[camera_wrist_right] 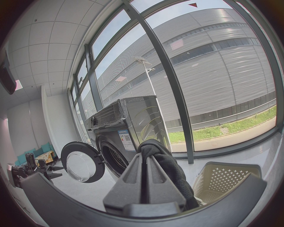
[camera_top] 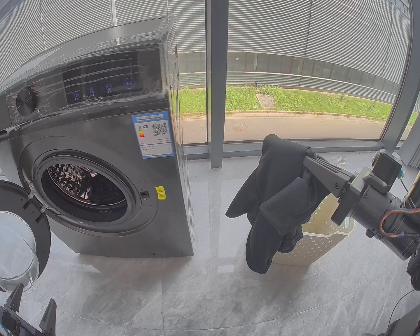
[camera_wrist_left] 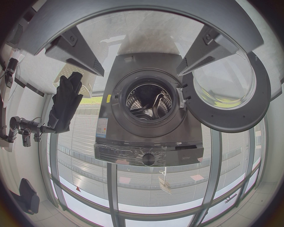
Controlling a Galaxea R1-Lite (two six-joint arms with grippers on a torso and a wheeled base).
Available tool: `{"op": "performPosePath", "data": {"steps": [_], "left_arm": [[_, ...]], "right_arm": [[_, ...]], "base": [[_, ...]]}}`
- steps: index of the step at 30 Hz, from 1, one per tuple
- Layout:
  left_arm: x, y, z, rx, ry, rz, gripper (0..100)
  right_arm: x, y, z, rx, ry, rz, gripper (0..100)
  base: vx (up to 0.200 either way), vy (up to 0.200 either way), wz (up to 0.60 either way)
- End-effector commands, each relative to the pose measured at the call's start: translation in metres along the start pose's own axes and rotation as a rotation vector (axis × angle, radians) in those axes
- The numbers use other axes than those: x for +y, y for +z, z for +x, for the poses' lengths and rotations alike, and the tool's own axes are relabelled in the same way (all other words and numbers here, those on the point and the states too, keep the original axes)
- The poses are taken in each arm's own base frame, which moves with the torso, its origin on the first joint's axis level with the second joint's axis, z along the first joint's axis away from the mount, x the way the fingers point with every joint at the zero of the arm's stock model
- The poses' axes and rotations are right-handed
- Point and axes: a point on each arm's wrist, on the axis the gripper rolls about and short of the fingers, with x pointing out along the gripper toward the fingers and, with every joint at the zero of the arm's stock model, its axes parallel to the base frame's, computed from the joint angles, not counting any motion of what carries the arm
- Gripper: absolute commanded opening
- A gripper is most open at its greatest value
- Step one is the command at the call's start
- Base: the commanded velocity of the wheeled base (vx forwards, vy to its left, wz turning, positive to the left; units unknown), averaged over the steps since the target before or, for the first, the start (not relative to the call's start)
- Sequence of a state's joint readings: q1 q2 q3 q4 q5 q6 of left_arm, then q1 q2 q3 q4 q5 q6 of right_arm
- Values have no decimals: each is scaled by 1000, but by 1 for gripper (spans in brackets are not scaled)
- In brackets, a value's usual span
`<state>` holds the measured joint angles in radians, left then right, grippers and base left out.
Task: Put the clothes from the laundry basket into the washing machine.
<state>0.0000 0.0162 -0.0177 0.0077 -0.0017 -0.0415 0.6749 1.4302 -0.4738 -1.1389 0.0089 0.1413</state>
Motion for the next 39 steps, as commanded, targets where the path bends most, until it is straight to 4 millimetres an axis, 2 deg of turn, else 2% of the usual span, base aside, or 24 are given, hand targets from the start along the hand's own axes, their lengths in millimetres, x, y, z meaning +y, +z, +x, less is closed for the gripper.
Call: {"op": "performPosePath", "data": {"steps": [1, 12, 19, 31, 39], "left_arm": [[0, -4, 0, -2, 0, 0, 100], [0, -4, 0, -2, 0, 0, 100], [0, -4, 0, -2, 0, 0, 100], [0, -4, 0, -2, 0, -1, 100], [0, -4, 0, -2, 2, 0, 100]], "right_arm": [[0, -1, 1, 5, 1, 0, 0], [0, -3, 0, 12, 6, 1, 0], [0, -5, 0, 21, 7, 1, 0], [0, -8, -2, 32, 7, 1, 0], [0, -10, -2, 40, 5, 1, 0]], "base": [[0, 200, 0], [0, 200, 0], [0, 0, 0], [-200, 0, 0], [0, 0, 0]]}}
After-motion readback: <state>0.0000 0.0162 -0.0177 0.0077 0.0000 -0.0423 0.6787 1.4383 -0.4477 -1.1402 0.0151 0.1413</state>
